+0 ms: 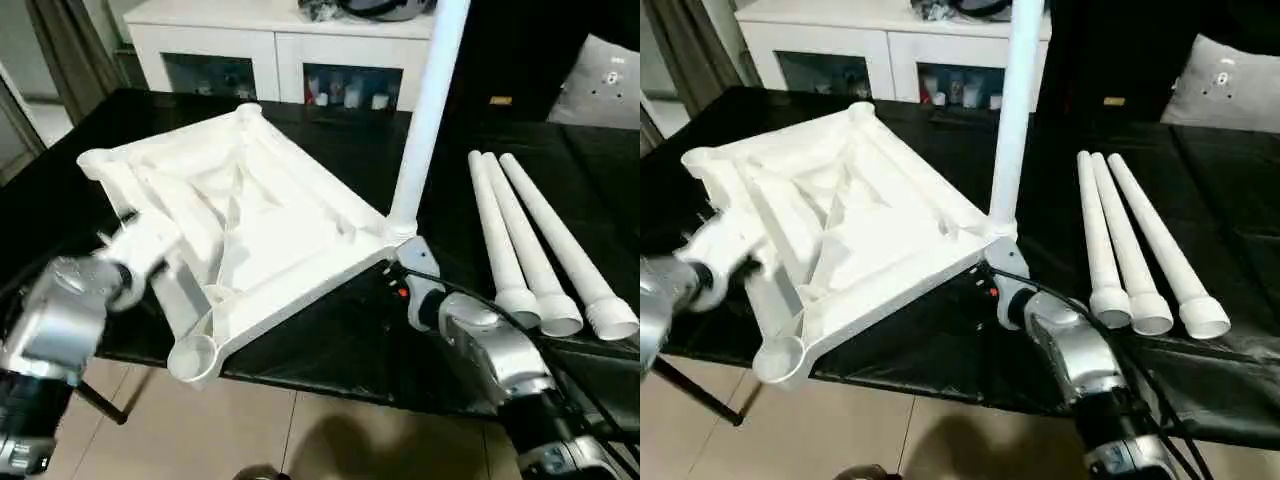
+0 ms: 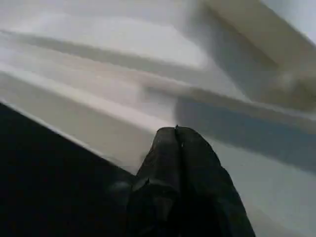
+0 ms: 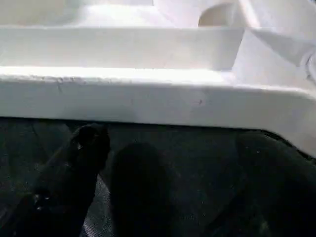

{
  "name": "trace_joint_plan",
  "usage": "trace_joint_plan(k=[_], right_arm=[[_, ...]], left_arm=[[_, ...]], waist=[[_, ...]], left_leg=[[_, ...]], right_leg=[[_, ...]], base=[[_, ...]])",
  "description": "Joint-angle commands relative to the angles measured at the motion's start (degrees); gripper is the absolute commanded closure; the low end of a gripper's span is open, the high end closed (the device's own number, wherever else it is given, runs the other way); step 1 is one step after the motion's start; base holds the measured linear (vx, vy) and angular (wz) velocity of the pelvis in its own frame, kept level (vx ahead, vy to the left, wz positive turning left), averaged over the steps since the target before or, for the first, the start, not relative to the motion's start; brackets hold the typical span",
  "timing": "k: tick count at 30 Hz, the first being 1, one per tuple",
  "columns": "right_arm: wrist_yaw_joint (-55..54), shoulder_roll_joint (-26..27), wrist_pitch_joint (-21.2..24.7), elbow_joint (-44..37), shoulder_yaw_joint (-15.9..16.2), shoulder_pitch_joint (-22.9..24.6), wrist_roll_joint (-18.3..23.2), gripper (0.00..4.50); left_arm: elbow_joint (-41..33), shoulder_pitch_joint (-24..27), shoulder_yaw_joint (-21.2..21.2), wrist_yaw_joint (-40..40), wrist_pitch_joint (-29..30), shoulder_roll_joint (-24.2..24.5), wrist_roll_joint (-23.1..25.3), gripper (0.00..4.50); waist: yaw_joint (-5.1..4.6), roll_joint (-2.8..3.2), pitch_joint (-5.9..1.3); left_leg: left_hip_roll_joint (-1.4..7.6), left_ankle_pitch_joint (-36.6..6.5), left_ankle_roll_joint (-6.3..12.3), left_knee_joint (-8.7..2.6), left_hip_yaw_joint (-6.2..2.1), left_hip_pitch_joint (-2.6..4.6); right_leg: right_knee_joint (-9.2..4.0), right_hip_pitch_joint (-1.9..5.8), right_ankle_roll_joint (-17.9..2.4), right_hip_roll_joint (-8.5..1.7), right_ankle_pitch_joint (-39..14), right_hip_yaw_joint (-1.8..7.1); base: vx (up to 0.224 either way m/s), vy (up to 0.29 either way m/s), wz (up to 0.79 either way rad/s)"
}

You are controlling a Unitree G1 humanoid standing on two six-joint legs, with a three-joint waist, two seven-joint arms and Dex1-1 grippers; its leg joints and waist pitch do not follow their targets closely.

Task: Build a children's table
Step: Rotate table base

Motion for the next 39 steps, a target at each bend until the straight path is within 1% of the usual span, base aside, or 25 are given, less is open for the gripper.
trace_joint_plan(k=[1, 3, 4, 6, 7, 8, 10, 13, 15, 16, 17, 18, 19, 21, 22, 23, 24, 26, 28, 33, 34, 35, 36, 37, 39], right_arm=[[0.08, 0.76, -1.1, 1.68, 0.49, -1.58, -0.24, 0.0], [-0.37, 1.56, -1.86, 3.74, 0.47, -2.7, -0.33, 0.0], [-0.77, 2.1, -2.59, 5.46, 0.52, -3.52, -0.55, 0.0], [-1.58, 2.92, -3.55, 7.75, 0.05, -4.61, -0.64, 0.0], [-1.87, 3.29, -3.84, 8.62, -0.35, -5.04, -0.57, 0.0], [-2.34, 3.57, -4.23, 9.5, -0.67, -5.49, -0.66, 0.0], [-3.17, 3.72, -5.02, 11.08, -0.94, -6.4, -1.08, 0.0], [-3.57, 3.73, -5.46, 11.53, -1.21, -6.66, -1.26, 0.0], [-4.25, 3.35, -5.57, 11.79, -1.74, -6.85, -1.46, 0.0], [-4.93, 2.93, -5.72, 12.11, -2.12, -7.03, -1.79, 0.0], [-4.93, 2.93, -5.72, 12.11, -2.12, -7.03, -1.79, 0.0], [-5.88, 2.56, -6.34, 13.11, -2.74, -7.44, -2.01, 0.0], [-6.66, 2.19, -6.4, 13.34, -3.26, -7.56, -2.11, 0.0], [-7.36, 1.77, -6.31, 13.31, -3.76, -7.61, -2.2, 0.0], [-8.06, 1.01, -5.78, 12.69, -4.63, -7.43, -2.19, 0.0], [-8.21, 0.81, -5.63, 12.52, -4.88, -7.37, -2.17, 0.0], [-8.73, 0.37, -4.93, 11.49, -5.42, -6.95, -2.19, 0.0], [-9.6, -0.35, -3.84, 9.71, -6.21, -6.14, -2.33, 0.0], [-10.79, -1.34, -2.73, 7.31, -7.42, -5.0, -2.38, 0.0], [-14.23, -3.15, -0.39, 1.39, -11.33, -2.96, -1.47, 0.0], [-14.18, -3.34, -0.15, -0.33, -12.21, -2.51, -0.79, 0.0], [-14.12, -3.58, 0.51, -2.27, -12.83, -1.97, -0.3, 0.0], [-15.37, -4.05, 1.54, -5.01, -13.52, -1.04, -0.88, 0.0], [-16.58, -4.55, 2.1, -6.54, -13.67, -0.49, -1.95, 0.0], [-19.01, -4.56, 3.52, -8.42, -14.96, -0.04, -2.58, 0.0]], left_arm=[[-2.86, 0.77, -1.82, -3.73, 0.93, 1.76, -1.29, 4.42], [-5.08, 1.69, -3.76, -7.58, 0.44, 2.92, -3.46, 4.42], [-6.75, 2.32, -5.41, -10.64, -0.44, 3.96, -4.83, 4.42], [-8.17, 2.72, -7.15, -14.98, -2.56, 4.62, -6.92, 4.42], [-8.32, 2.65, -7.62, -16.46, -3.57, 4.55, -7.71, 4.42], [-8.6, 2.61, -8.15, -18.59, -5.78, 4.15, -9.05, 4.42], [-9.69, 2.11, -9.65, -22.64, -7.61, 2.22, -11.84, 4.42], [-9.75, 1.73, -10.14, -24.27, -8.18, 0.6, -13.92, 4.42], [-8.18, 0.27, -11.45, -24.44, -9.6, -2.11, -14.55, 4.42], [-6.6, -0.96, -12.37, -24.01, -11.15, -4.31, -14.66, 4.42], [-6.6, -0.96, -12.37, -24.01, -11.15, -4.31, -14.66, 4.42], [-3.88, -2.49, -12.9, -22.95, -13.8, -6.85, -14.32, 4.42], [-1.77, -3.67, -13.3, -21.75, -15.72, -8.93, -13.65, 4.42], [0.68, -5.0, -13.74, -19.94, -17.67, -11.01, -12.49, 4.42], [5.75, -7.47, -14.23, -15.67, -20.73, -14.49, -10.15, 4.42], [7.22, -8.15, -14.32, -14.42, -21.63, -15.42, -9.53, 4.42], [10.31, -9.54, -14.15, -11.65, -22.84, -17.1, -8.72, 4.42], [14.63, -11.43, -13.89, -7.84, -25.44, -19.24, -7.61, 4.42], [17.78, -12.76, -13.65, -4.94, -27.72, -21.48, -7.09, 4.42], [22.3, -13.47, -11.59, 1.03, -31.73, -26.67, -7.68, 4.42], [23.07, -13.4, -10.8, 2.73, -32.57, -27.45, -7.73, 4.42], [24.06, -13.44, -9.95, 4.37, -34.07, -28.16, -7.9, 4.42], [23.51, -12.82, -8.07, 5.54, -34.19, -28.98, -9.33, 4.42], [22.28, -12.09, -6.9, 5.75, -33.71, -29.23, -10.41, 4.25], [18.98, -10.4, -6.61, 4.57, -33.28, -28.09, -11.1, 4.15]], waist=[[-0.13, 0.45, -3.42], [-0.05, 0.57, -3.51], [-0.11, 0.22, -3.54], [-0.13, 0.36, -3.4], [-0.19, 0.04, -3.33], [-0.18, 0.2, -3.36], [-0.25, 0.13, -3.34], [-0.37, 0.07, -3.4], [-0.52, 0.07, -3.48], [-0.53, -0.06, -3.52], [-0.62, -0.16, -3.51], [-0.61, -0.17, -3.64], [-0.74, -0.26, -3.54], [-0.76, -0.42, -3.64], [-0.93, -0.22, -3.56], [-1.02, -0.42, -3.51], [-0.83, -0.51, -3.83], [-1.21, -0.64, -3.84], [-1.14, -0.93, -3.99], [-0.93, -0.99, -4.07], [-0.95, -0.48, -3.96], [-0.97, -0.8, -3.94], [-0.87, -0.34, -3.93], [-0.86, -0.52, -3.97], [-0.89, -0.65, -3.94]], left_leg=[[7.04, -10.31, 0.18, -4.7, -3.43, 0.94], [7.13, -10.07, 0.09, -4.71, -3.52, 1.03], [7.1, -9.56, 0.16, -4.71, -3.42, 1.01], [7.06, -9.65, 0.09, -4.74, -3.3, 0.97], [6.94, -9.51, 0.15, -4.75, -3.26, 0.9], [6.88, -9.7, 0.11, -4.66, -3.22, 1.03], [6.95, -9.92, -0.33, -4.78, -3.21, 1.08], [7.04, -9.5, -0.66, -4.84, -3.15, 1.06], [6.93, -8.92, -0.6, -4.73, -3.05, 0.95], [6.81, -8.37, -0.36, -4.59, -3.03, 0.92], [6.75, -8.1, -0.23, -4.53, -2.97, 0.87], [6.72, -7.77, 0.07, -4.39, -3.0, 0.78], [6.46, -7.66, 0.5, -4.27, -2.85, 0.72], [6.47, -7.37, 0.96, -4.14, -2.86, 0.7], [6.49, -7.17, 1.34, -4.15, -2.84, 0.56], [6.3, -7.5, 1.5, -4.1, -2.78, 0.61], [6.53, -7.09, 1.57, -3.98, -2.93, 0.75], [6.44, -6.03, 2.63, -3.9, -2.93, 0.42], [6.49, -4.74, 3.37, -3.72, -2.92, 0.37], [6.48, -3.58, 4.52, -3.53, -2.82, 0.33], [6.5, -4.59, 4.48, -3.53, -2.8, 0.48], [6.49, -5.21, 4.6, -3.58, -2.81, 0.46], [6.51, -5.51, 4.5, -3.6, -2.89, 0.49], [6.66, -5.55, 4.24, -3.66, -3.0, 0.42], [6.72, -6.12, 3.78, -3.82, -3.02, 0.53]], right_leg=[[-3.38, 2.52, -9.55, -7.99, -11.49, 5.31], [-3.1, 2.42, -9.95, -7.9, -10.78, 5.23], [-2.88, 2.45, -10.44, -7.9, -10.17, 5.26], [-2.99, 2.35, -10.53, -7.88, -10.48, 5.32], [-3.04, 2.44, -10.54, -7.91, -11.17, 5.35], [-3.26, 2.32, -10.17, -7.95, -11.77, 5.34], [-3.16, 2.42, -9.89, -7.84, -12.12, 5.3], [-2.96, 2.51, -9.88, -7.8, -10.95, 5.34], [-2.84, 2.66, -10.07, -7.8, -10.13, 5.38], [-2.94, 2.77, -10.04, -7.86, -9.89, 5.36], [-2.96, 2.81, -10.09, -7.84, -9.8, 5.38], [-2.84, 2.97, -10.19, -7.99, -9.77, 5.38], [-3.15, 2.89, -9.91, -7.79, -10.73, 5.27], [-3.35, 3.06, -9.3, -7.8, -11.75, 5.23], [-3.46, 2.97, -9.01, -7.57, -12.12, 5.18], [-3.71, 2.93, -8.44, -7.35, -12.67, 5.09], [-3.5, 3.17, -8.35, -7.75, -12.18, 5.09], [-3.48, 3.22, -8.07, -7.49, -10.72, 4.97], [-3.25, 3.31, -8.24, -7.65, -9.22, 4.98], [-3.31, 3.23, -8.5, -7.62, -9.31, 4.82], [-3.63, 3.02, -8.16, -7.51, -10.35, 4.78], [-3.73, 3.13, -7.78, -7.39, -10.85, 4.76], [-3.79, 3.12, -7.65, -7.5, -11.22, 4.74], [-3.79, 3.27, -7.44, -7.58, -11.35, 4.7], [-3.82, 3.13, -7.56, -7.63, -12.32, 4.72]], base=[[0.0, 0.0, 0.0], [0.0, 0.0, 0.0], [0.0, 0.0, 0.0], [0.0, 0.0, 0.0], [0.0, 0.0, 0.0], [0.0, 0.0, 0.0], [0.0, 0.0, 0.0], [0.0, 0.0, 0.0], [0.0, 0.0, 0.0], [0.0, 0.0, 0.0], [0.0, 0.0, 0.0], [0.0, 0.0, 0.0], [0.0, 0.0, 0.0], [0.0, 0.0, 0.0], [0.0, 0.0, 0.0], [0.0, 0.0, 0.0], [0.0, 0.0, 0.0], [0.0, 0.0, 0.0], [0.0, 0.0, 0.0], [0.0, 0.0, 0.0], [0.0, 0.0, 0.0], [0.0, 0.0, 0.0], [0.0, 0.0, 0.0], [0.0, 0.0, 0.0], [0.0, 0.0, 0.0]])
